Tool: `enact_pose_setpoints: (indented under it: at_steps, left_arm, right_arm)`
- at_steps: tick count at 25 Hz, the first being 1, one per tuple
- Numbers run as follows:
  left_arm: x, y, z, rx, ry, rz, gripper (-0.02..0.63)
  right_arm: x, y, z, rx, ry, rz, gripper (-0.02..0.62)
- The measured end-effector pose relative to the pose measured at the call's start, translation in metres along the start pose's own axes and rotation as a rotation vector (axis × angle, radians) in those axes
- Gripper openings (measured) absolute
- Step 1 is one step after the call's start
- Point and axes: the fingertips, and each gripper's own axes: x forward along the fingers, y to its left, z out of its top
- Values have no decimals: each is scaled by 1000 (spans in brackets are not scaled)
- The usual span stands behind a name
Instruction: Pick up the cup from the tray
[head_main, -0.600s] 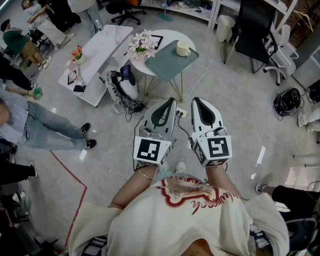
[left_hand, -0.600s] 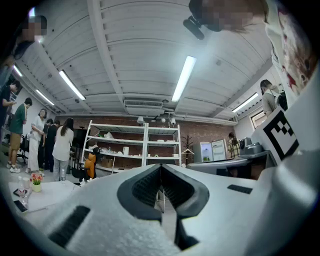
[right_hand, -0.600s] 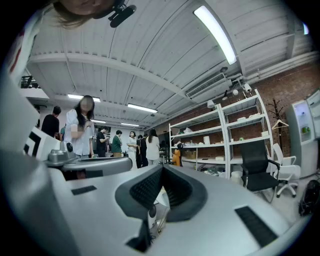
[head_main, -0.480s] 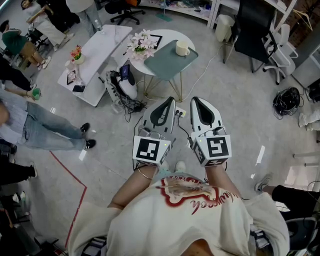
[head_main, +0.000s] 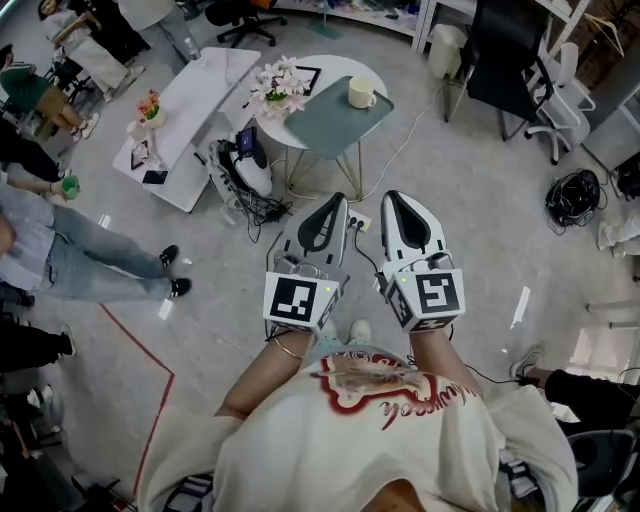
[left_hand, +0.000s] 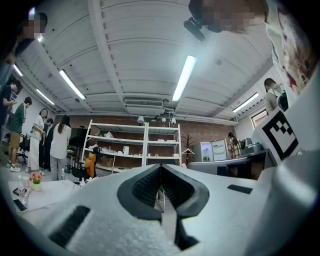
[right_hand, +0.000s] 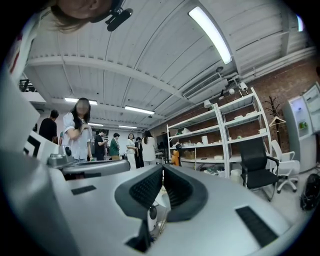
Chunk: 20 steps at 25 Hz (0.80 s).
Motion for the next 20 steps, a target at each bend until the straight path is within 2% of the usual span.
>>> enact_pose_setpoints:
  at_steps: [13,20]
  left_arm:
    - [23,-14,-9,-1,-7,57,14]
    - [40,6,-22,-13,5,83,14]
  right_arm:
    - [0,-39,0,1,-10,13,25]
    - [28,-46,-8,3,3,34,25]
